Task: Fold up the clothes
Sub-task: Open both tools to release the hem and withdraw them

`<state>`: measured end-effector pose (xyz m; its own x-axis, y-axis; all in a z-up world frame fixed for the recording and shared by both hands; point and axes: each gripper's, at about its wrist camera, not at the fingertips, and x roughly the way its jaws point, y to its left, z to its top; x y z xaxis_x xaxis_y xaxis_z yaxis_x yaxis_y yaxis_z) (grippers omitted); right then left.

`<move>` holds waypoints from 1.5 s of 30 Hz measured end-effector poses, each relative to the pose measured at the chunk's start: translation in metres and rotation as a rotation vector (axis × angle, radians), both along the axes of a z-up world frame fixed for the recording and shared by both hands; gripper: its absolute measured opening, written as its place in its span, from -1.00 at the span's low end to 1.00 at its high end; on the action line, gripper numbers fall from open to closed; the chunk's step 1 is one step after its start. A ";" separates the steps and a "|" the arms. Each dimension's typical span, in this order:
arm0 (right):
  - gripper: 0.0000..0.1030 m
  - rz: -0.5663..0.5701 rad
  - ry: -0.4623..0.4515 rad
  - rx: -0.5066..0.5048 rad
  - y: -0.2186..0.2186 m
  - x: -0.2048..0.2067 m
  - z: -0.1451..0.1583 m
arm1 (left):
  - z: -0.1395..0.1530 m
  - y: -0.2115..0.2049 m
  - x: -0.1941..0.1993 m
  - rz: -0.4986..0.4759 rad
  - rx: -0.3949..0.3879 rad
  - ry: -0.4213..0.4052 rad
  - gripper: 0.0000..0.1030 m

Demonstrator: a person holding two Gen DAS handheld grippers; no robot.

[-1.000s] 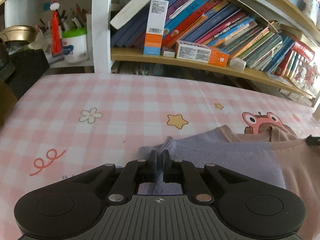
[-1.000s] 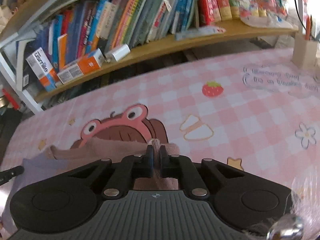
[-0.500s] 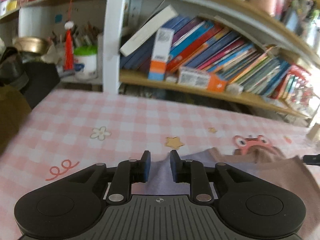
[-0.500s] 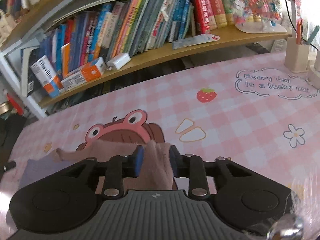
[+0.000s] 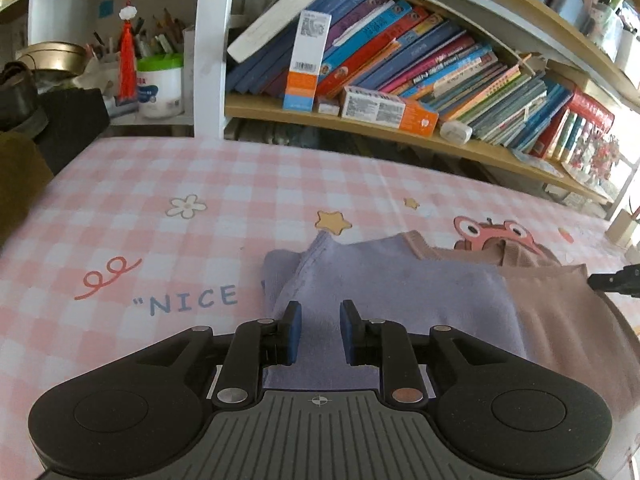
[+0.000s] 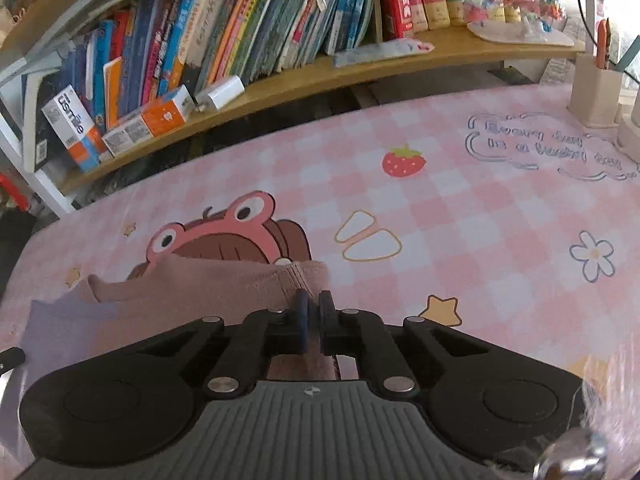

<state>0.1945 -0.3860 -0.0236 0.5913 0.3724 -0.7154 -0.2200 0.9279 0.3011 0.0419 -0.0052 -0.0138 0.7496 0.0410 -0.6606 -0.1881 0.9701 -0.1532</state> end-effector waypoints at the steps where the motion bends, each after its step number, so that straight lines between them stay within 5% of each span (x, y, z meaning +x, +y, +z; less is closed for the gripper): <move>1: -0.87 0.001 -0.010 0.003 0.000 -0.003 0.003 | 0.002 -0.002 -0.001 -0.002 0.000 -0.006 -0.57; 4: -0.78 0.014 -0.046 -0.007 0.000 -0.015 0.012 | 0.010 -0.007 -0.003 -0.012 0.003 -0.020 -0.57; 8: -0.23 0.021 -0.094 -0.029 -0.001 -0.035 0.022 | 0.018 -0.018 -0.011 -0.004 0.018 -0.034 -0.55; 11: 0.05 0.030 -0.111 -0.057 -0.002 -0.053 0.027 | 0.023 -0.025 -0.021 0.013 0.024 -0.045 -0.18; 13: 0.44 0.030 -0.126 -0.072 -0.003 -0.066 0.030 | 0.027 -0.031 -0.031 0.024 0.037 -0.057 0.18; 16: 0.62 0.039 -0.135 -0.099 -0.006 -0.087 0.033 | 0.030 -0.044 -0.048 0.032 0.046 -0.061 0.41; 28: 0.75 0.077 -0.086 -0.138 -0.023 -0.154 0.031 | 0.031 -0.088 -0.105 0.039 0.036 -0.038 0.64; 45: 0.91 0.120 -0.072 -0.168 -0.040 -0.226 0.021 | 0.028 -0.133 -0.158 0.076 0.052 0.023 0.72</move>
<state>-0.0317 -0.4255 -0.0029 0.6020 0.3219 -0.7307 -0.3469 0.9297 0.1238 -0.1162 -0.1380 0.0144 0.7276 0.1319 -0.6732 -0.2644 0.9594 -0.0979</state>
